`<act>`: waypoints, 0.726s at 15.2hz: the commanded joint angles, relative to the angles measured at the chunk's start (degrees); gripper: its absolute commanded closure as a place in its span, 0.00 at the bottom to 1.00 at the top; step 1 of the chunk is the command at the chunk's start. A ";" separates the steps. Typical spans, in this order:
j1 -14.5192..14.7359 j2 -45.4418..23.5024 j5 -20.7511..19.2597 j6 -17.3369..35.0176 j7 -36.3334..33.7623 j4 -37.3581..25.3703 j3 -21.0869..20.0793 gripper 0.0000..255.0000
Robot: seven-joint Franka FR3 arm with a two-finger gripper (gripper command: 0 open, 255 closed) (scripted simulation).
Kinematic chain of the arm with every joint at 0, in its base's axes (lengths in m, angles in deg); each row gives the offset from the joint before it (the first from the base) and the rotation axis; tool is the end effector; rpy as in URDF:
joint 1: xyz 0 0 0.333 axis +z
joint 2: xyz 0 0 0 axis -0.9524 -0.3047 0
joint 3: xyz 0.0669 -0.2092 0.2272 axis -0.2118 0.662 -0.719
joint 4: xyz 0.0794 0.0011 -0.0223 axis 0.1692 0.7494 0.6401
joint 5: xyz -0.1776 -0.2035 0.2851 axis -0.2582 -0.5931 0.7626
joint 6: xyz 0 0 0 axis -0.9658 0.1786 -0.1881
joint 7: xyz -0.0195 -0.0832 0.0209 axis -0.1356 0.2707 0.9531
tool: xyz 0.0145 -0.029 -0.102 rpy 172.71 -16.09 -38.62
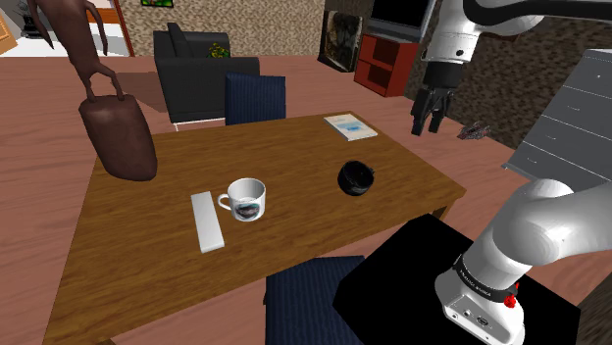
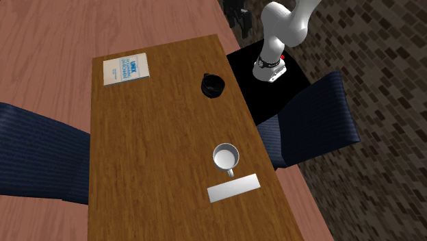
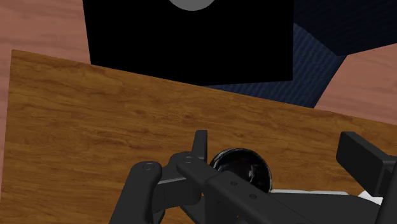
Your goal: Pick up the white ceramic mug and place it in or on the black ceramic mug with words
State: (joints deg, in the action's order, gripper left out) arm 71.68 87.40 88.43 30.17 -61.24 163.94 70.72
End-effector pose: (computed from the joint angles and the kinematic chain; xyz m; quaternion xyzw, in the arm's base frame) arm 0.2992 -0.0128 0.5625 -0.9927 0.0162 0.0823 0.0862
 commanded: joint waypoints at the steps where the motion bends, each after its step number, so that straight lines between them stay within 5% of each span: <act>1: 0.00 0.00 0.00 0.00 0.00 0.00 0.00 0.00; 11: 3.99 -14.55 5.14 14.22 -7.59 -2.57 -9.13 0.00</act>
State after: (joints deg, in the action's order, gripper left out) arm 75.29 74.42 93.17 42.54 -68.10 161.38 62.52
